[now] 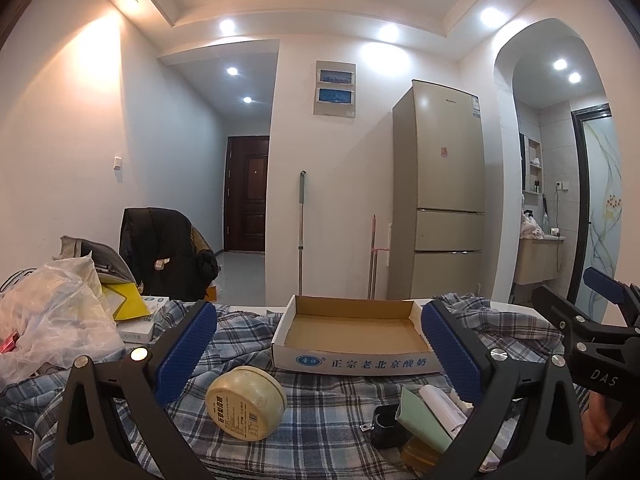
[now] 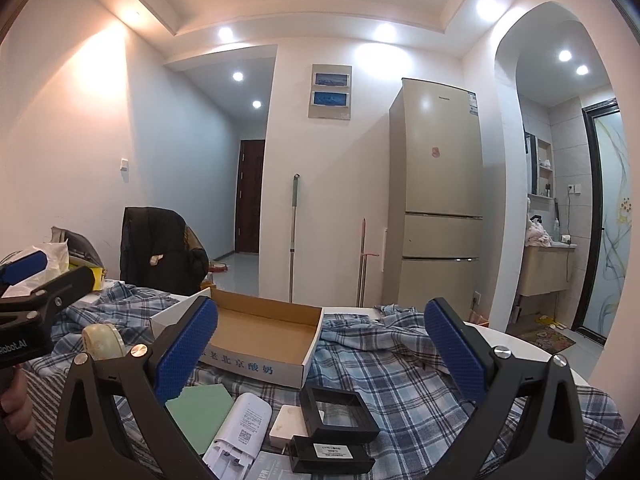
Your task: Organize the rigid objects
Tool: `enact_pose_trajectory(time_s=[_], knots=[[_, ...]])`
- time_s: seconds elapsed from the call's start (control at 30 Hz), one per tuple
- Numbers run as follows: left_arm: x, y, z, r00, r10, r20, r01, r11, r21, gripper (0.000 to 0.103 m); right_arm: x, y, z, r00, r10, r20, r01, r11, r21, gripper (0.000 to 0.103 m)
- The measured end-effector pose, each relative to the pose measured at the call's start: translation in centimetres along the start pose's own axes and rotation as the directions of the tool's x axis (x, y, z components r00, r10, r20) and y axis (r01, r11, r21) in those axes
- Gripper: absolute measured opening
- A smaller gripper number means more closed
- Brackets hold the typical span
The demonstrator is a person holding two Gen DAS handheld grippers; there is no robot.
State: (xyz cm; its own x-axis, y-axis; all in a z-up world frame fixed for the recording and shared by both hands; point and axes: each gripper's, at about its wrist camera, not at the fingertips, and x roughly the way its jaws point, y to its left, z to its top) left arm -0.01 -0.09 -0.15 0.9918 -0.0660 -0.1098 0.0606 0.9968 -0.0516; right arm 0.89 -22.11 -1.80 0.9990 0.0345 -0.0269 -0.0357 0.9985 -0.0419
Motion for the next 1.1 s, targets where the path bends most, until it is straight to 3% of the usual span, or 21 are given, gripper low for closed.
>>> enact_pose_trajectory(time_s=[0.33,1.1], knots=[[-0.19,-0.03,-0.04,0.999,-0.035,0.009,0.035,0.999,-0.001,0.103,-0.10,-0.10,0.09,1.000,0.002,0.002,-0.002,1.000,0.003,0.103],[0.44,-0.35,-0.08,0.999,-0.039,-0.024,0.039,0.999,0.005,0.103,-0.44,0.08,-0.12,1.000,0.013,0.021,-0.013,1.000,-0.013,0.103]])
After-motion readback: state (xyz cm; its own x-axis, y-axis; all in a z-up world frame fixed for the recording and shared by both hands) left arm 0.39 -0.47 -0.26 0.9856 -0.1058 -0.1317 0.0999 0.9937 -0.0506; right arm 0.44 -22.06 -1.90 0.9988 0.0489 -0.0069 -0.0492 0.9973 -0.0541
